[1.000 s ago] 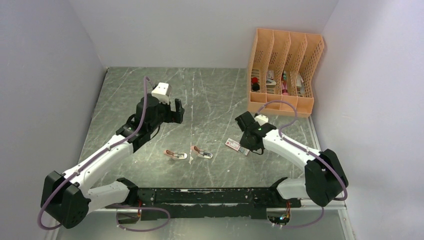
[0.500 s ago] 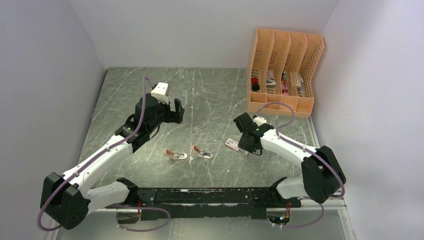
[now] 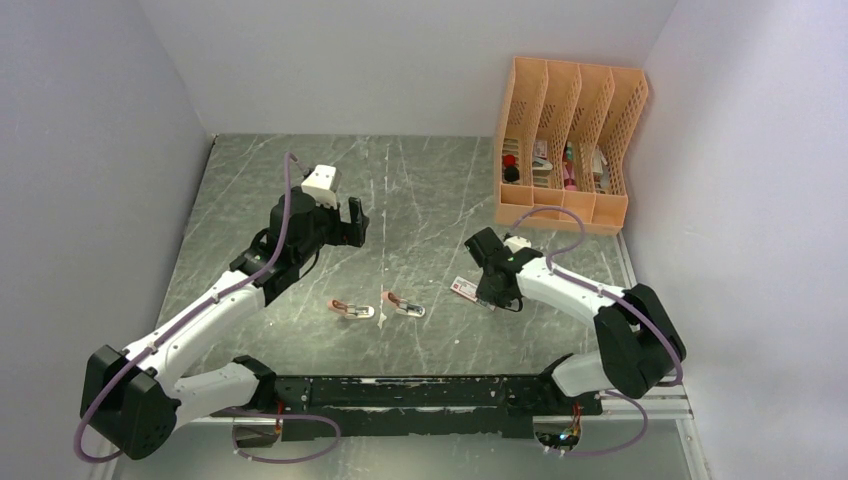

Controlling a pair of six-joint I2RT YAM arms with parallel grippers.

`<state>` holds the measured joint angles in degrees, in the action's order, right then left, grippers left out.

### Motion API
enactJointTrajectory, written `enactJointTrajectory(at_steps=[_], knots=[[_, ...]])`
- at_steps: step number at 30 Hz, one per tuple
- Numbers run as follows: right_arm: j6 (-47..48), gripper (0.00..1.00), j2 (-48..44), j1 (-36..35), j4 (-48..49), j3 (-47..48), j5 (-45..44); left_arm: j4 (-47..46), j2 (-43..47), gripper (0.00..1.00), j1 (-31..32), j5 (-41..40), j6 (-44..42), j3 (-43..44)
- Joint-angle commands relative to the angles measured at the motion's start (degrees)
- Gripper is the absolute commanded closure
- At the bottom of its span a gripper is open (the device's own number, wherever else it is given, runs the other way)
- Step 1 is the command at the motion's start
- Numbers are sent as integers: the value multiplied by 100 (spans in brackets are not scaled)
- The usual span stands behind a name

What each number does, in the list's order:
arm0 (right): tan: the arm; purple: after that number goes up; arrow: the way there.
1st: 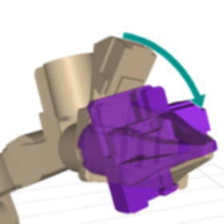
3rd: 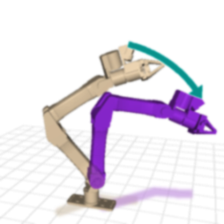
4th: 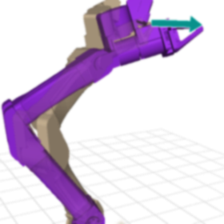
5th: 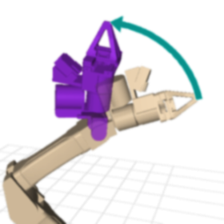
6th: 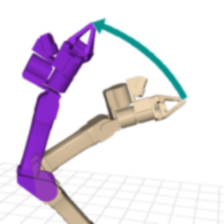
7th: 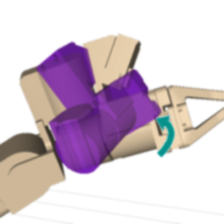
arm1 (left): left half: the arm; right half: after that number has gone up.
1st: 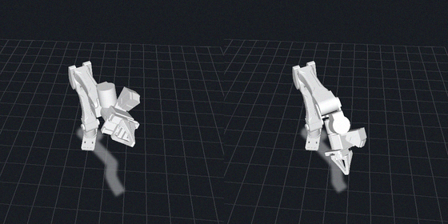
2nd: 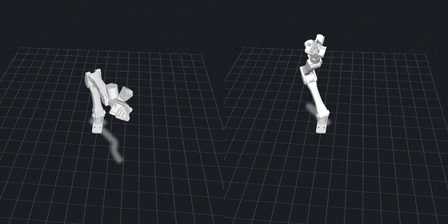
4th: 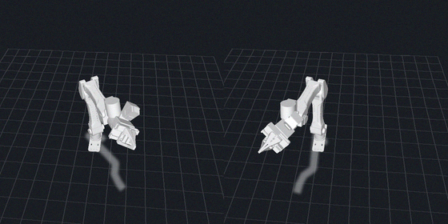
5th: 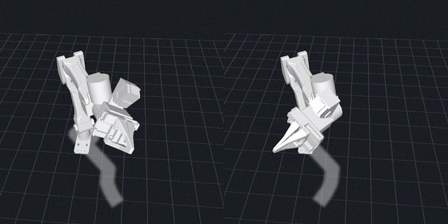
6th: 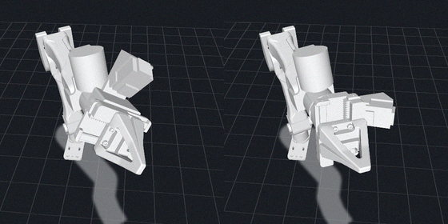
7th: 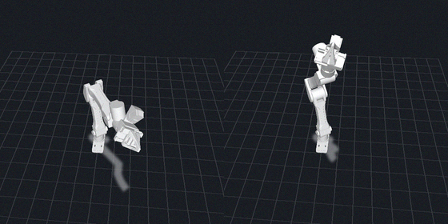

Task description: Load the staples into the stapler

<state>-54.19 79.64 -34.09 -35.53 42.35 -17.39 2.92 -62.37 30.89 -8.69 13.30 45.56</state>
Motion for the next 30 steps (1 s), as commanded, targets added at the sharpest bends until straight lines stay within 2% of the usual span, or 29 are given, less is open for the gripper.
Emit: enactJointTrajectory(at_steps=[1,18,30], knots=[[-31,74,86,-23,58,-42,-109,3,137,1,-48,82,-20,54],[15,74,241,-19,157,-36,-19,-2,137,1,-48,69,-29,62],[-62,76,248,-27,-126,26,-221,0,109,1,-45,100,-29,67]])
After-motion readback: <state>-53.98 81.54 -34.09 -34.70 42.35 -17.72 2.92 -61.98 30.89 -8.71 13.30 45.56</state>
